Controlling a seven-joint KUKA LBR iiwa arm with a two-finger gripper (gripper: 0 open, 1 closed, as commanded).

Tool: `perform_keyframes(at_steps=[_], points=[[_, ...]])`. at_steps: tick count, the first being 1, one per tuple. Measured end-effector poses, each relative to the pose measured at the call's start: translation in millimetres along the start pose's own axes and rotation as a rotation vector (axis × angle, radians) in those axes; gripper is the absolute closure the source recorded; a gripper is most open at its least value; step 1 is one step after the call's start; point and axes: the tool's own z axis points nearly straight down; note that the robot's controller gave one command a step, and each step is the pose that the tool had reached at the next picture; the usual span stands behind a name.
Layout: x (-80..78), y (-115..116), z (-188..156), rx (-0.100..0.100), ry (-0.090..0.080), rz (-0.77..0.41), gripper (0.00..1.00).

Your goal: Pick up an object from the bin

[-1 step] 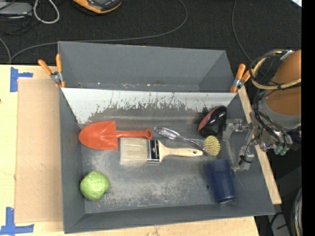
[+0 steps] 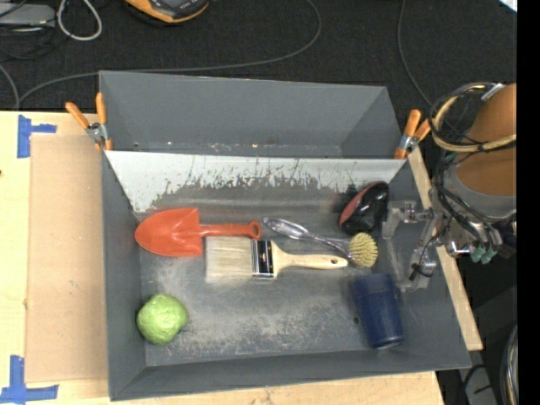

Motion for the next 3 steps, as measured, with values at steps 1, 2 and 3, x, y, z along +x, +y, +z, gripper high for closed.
perform_keyframes(at_steps=[1,2,3], points=[[6.6,-16.3,91.8,0.000,0.000,0.249,0.00],[17.1,-36.2,84.7,-0.001,-0.008,0.601,0.00],[13.7,-21.7,145.0,-0.011,0.014,0.419,0.00]])
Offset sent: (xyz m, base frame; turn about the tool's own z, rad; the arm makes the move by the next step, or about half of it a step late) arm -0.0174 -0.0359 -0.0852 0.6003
